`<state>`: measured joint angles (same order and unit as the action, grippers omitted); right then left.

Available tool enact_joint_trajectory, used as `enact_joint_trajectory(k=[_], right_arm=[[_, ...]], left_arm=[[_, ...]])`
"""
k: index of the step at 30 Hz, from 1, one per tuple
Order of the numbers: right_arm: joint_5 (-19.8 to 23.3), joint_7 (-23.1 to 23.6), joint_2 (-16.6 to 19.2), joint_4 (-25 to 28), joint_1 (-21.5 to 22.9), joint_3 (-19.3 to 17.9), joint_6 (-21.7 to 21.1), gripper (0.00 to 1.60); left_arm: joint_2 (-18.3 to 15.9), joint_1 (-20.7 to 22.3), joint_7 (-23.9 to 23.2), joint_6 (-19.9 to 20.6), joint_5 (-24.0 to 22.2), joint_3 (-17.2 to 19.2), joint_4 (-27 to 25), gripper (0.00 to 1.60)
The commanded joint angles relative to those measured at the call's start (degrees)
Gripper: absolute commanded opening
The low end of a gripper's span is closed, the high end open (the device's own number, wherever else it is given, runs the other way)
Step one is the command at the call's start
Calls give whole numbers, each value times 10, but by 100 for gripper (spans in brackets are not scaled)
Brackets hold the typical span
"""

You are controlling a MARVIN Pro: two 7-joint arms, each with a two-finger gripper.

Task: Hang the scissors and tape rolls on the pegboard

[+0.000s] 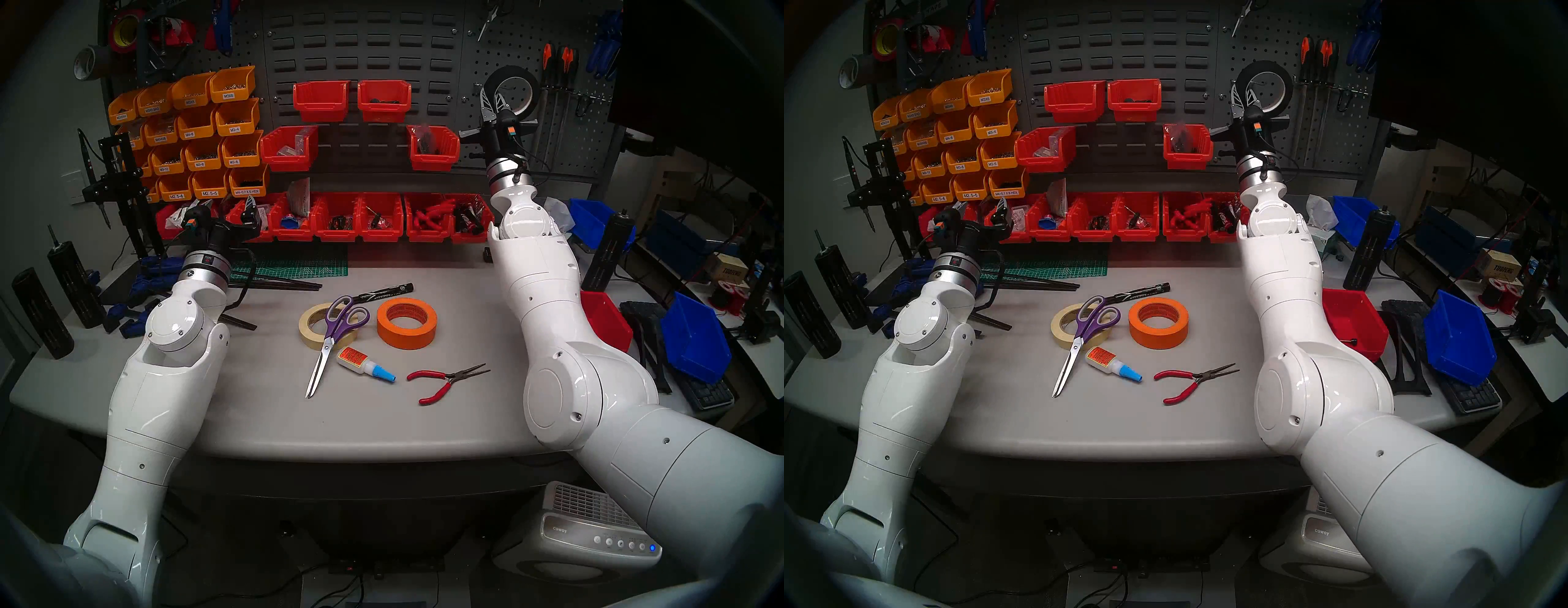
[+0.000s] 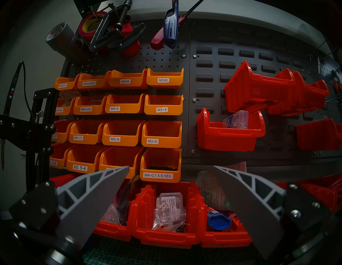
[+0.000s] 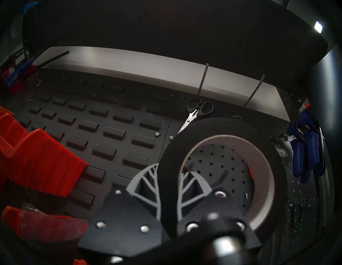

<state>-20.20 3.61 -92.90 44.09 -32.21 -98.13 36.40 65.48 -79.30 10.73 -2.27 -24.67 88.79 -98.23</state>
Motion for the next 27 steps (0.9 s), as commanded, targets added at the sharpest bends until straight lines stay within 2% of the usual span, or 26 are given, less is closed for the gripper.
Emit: enact_joint_trajectory(k=[1,27], right_arm=[[2,-6,1,-5,57,2,0,0],[31,-3,4,-139,135,-4,13,0]], left_arm=[[0,18,1,-6,0,5,-15,160],[0,18,1,-6,0,5,-15,160]])
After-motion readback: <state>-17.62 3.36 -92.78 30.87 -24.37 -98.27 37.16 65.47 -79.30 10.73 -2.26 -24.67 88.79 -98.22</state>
